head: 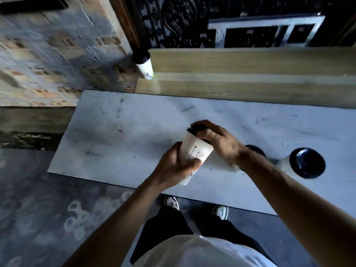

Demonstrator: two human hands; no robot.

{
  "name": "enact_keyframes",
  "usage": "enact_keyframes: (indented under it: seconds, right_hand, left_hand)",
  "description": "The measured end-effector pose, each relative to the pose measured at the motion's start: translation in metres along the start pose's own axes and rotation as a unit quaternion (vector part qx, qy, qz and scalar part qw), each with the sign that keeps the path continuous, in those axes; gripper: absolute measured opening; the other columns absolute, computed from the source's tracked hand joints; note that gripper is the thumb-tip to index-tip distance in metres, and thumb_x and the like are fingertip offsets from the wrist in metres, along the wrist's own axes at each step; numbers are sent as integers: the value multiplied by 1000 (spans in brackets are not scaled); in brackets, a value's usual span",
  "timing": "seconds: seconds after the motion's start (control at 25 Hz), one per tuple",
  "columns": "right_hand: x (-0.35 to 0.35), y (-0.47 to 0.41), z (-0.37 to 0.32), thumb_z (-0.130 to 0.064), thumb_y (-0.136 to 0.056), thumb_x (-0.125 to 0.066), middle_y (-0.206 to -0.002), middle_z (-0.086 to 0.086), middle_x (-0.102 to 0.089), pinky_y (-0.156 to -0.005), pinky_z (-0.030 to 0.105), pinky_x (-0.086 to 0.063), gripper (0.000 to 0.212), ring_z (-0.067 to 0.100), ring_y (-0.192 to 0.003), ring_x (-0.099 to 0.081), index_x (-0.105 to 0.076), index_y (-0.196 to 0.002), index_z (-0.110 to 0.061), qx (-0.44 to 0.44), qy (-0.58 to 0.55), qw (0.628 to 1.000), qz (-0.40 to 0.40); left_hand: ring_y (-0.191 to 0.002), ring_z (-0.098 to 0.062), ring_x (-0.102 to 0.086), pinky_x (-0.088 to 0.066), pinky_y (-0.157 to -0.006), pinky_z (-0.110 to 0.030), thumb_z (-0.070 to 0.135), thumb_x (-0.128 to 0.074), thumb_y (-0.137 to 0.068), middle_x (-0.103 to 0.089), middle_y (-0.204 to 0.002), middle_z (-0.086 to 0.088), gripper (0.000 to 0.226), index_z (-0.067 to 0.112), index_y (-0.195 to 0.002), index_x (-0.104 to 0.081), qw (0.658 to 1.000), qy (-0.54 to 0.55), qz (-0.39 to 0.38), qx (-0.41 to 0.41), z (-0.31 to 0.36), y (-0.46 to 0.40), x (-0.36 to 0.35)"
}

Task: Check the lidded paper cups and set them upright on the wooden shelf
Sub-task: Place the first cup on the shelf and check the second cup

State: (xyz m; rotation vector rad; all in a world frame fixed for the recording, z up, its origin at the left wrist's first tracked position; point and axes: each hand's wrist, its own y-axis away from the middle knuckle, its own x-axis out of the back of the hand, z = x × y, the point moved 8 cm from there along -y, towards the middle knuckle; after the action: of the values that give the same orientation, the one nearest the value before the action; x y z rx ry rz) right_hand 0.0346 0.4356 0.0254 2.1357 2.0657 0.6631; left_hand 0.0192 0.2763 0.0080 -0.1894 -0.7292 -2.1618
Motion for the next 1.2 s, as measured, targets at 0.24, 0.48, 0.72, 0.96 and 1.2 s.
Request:
enact_keyframes:
  seconds: [0.24, 0.48, 0.72, 0.96, 1.2]
  right_hand:
    - [16, -9, -30, -31, -98, -42, -129, 3, -73, -107, 22, -46, 44, 8, -121, -67, -69, -130, -17, 37, -95, 995, -21]
    - [19, -21, -44, -20, -105, -41, -131, 19, -71, -80, 16, -52, 41, 11, -101, -71, -67, -126, 2, 41, -146, 988, 6]
    - [15, -28, -53, -39, -95, -49, -123, 26, -70, -79, 30, -56, 49, 24, -96, -70, -68, -119, -1, 48, -189, 980, 38]
    - [7, -34, -57, -36, -93, -52, -123, 25, -69, -87, 40, -50, 36, 26, -97, -69, -71, -110, -10, 38, -206, 977, 27]
    - [8, -35, -46, -53, -98, -43, -124, 13, -76, -100, 44, -53, 54, 25, -110, -71, -74, -117, -13, -6, -261, 964, 47]
  left_hand:
    - [-91, -17, -76, -64, -84, -49, 49, -85, -57, -78, -95, 6, 57, 28, -106, -64, 999, 40, -15, 26, 24, -2, -3]
    - [-88, -21, -77, -64, -76, -53, 45, -86, -52, -77, -98, 1, 62, 25, -105, -63, 999, 36, -16, 29, 40, -14, 14]
    - [-85, -15, -74, -65, -74, -43, 46, -83, -53, -74, -97, 7, 59, 27, -105, -62, 999, 2, -29, 31, 51, -19, 32]
    - [-84, -13, -73, -64, -72, -37, 45, -81, -51, -75, -95, 7, 58, 26, -104, -63, 999, 18, -24, 38, 50, -22, 37]
    - [-87, -22, -77, -64, -81, -53, 46, -87, -54, -79, -95, -1, 61, 21, -106, -67, 996, 63, -49, 50, 43, -23, 34]
